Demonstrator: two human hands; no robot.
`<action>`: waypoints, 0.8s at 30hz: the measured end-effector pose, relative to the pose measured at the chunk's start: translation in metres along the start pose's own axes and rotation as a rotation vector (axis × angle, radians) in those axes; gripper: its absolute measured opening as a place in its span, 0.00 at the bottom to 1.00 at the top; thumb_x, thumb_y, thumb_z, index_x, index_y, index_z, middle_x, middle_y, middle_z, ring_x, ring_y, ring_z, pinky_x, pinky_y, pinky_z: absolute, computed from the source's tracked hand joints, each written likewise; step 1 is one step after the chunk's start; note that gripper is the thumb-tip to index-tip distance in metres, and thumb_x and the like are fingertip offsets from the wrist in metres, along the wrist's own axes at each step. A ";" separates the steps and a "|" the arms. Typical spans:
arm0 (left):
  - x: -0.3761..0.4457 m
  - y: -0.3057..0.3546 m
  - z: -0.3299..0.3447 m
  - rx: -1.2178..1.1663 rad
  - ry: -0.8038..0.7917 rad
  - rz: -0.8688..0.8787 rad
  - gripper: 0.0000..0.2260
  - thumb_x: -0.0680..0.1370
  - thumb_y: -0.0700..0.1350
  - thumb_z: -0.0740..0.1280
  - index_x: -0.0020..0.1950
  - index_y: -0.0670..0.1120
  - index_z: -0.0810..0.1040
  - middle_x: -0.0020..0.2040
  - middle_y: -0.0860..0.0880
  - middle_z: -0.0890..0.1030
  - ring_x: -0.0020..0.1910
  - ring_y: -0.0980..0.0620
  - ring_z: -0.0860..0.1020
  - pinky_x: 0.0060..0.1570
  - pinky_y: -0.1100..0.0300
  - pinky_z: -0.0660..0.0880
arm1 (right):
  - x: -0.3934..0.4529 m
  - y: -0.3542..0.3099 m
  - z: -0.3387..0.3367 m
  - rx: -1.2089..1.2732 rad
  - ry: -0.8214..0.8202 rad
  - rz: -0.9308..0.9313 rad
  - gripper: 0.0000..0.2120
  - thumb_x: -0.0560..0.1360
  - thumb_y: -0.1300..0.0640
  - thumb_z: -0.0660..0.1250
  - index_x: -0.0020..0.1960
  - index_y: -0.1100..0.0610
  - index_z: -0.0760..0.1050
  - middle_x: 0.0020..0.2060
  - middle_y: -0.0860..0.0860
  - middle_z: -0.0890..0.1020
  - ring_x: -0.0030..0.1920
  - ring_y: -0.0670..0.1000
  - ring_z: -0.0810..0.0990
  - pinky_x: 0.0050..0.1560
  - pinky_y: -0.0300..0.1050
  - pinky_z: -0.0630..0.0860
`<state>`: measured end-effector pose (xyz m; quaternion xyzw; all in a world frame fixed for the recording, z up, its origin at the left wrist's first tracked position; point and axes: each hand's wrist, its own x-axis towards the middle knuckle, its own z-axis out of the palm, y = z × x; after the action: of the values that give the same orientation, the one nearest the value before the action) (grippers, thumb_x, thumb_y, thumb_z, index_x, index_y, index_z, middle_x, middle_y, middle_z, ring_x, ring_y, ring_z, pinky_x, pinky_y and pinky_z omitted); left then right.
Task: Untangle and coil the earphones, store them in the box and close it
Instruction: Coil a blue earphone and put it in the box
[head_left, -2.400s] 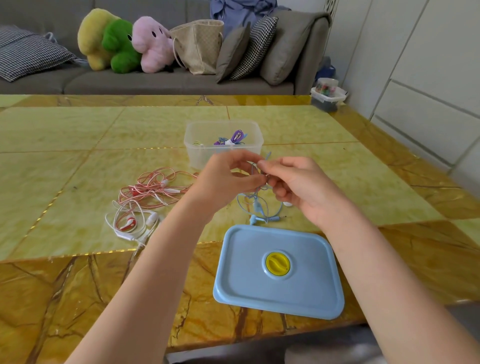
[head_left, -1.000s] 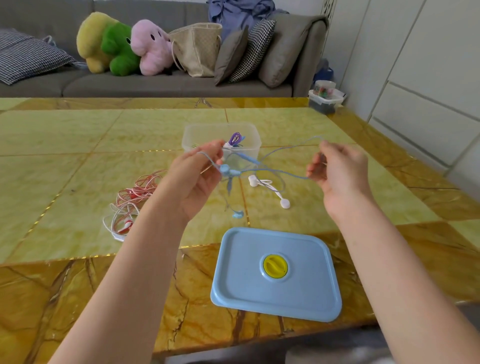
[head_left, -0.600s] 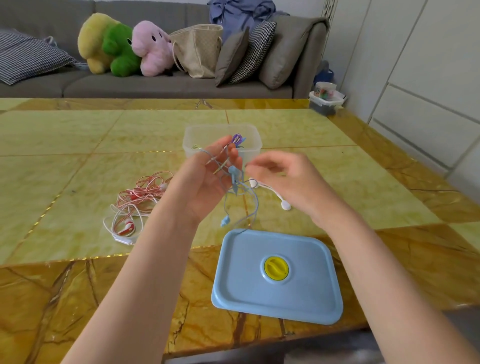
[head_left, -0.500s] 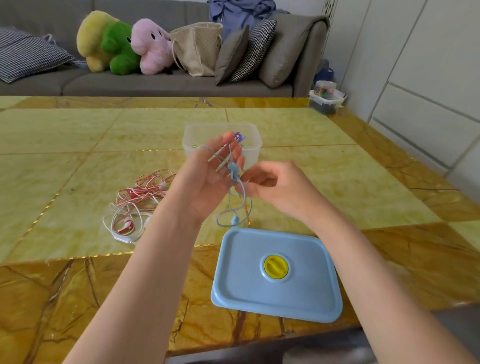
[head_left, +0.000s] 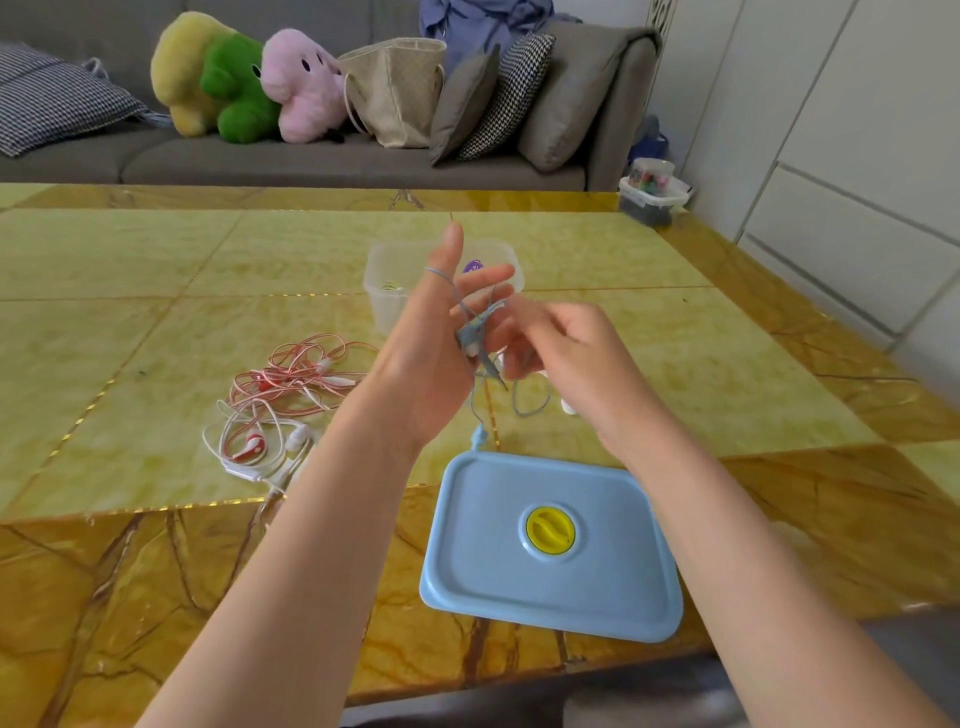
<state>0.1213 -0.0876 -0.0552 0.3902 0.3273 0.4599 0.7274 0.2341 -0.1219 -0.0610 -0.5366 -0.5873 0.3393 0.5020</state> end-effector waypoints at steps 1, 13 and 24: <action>0.000 -0.001 0.000 0.037 -0.001 -0.010 0.24 0.76 0.62 0.58 0.53 0.43 0.78 0.45 0.49 0.78 0.36 0.53 0.77 0.41 0.60 0.73 | 0.001 0.001 0.000 0.025 0.059 0.025 0.20 0.81 0.55 0.57 0.33 0.57 0.75 0.22 0.49 0.73 0.23 0.43 0.70 0.28 0.32 0.67; -0.001 -0.002 -0.022 0.648 0.290 0.213 0.05 0.75 0.43 0.69 0.40 0.50 0.79 0.38 0.53 0.75 0.35 0.56 0.71 0.38 0.64 0.71 | 0.008 0.014 -0.020 -0.120 0.319 0.079 0.14 0.77 0.63 0.58 0.36 0.52 0.74 0.16 0.43 0.66 0.20 0.42 0.63 0.27 0.40 0.60; -0.007 0.000 -0.016 0.461 0.119 0.119 0.14 0.82 0.49 0.56 0.45 0.47 0.79 0.45 0.48 0.83 0.43 0.54 0.81 0.49 0.62 0.76 | 0.008 0.014 -0.020 -0.116 0.234 0.077 0.16 0.78 0.60 0.60 0.32 0.57 0.72 0.23 0.49 0.72 0.24 0.46 0.68 0.29 0.38 0.67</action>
<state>0.1056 -0.0898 -0.0621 0.5368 0.4424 0.4372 0.5701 0.2581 -0.1140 -0.0668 -0.6228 -0.5222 0.2592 0.5217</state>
